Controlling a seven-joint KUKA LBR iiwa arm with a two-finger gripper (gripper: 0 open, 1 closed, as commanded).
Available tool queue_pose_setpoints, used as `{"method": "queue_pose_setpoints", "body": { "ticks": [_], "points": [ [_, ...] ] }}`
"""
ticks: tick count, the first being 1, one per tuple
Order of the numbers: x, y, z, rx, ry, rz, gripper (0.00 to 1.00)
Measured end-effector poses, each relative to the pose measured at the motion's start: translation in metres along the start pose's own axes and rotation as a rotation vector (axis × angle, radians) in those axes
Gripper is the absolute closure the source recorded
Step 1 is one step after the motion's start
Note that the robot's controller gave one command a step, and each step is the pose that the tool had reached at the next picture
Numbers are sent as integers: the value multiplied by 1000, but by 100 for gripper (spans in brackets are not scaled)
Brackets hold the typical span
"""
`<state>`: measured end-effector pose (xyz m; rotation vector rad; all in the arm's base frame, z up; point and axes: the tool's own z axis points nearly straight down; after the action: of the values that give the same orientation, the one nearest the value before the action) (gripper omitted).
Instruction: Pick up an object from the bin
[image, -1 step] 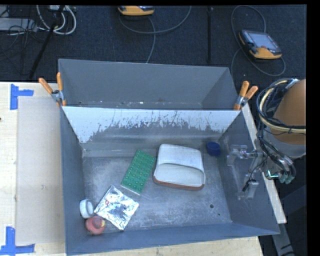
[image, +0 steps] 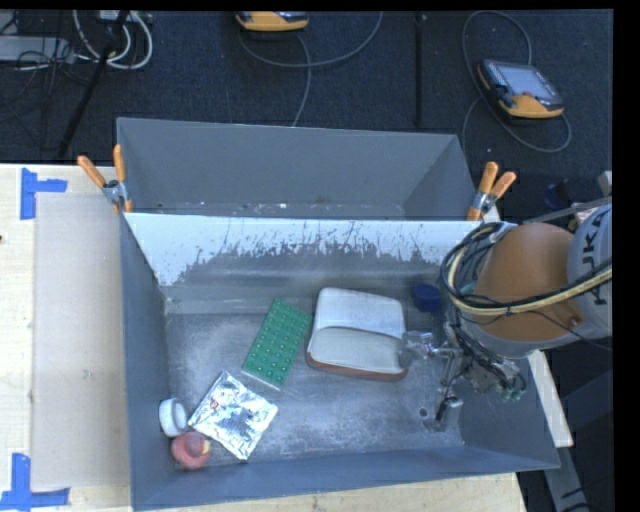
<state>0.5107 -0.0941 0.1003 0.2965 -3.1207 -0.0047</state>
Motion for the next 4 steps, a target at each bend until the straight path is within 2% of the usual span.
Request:
{"method": "queue_pose_setpoints", "body": {
  "ticks": [1, 2, 3, 4],
  "points": [
    [-44, 28, 31, 0, 12, 8, 0],
    [-47, 27, 30, 4, -7, 7, 100],
    [-42, 28, 33, 0, 15, 5, 0],
    [-47, 28, 31, 3, -5, 3, 100]
  ]
}}
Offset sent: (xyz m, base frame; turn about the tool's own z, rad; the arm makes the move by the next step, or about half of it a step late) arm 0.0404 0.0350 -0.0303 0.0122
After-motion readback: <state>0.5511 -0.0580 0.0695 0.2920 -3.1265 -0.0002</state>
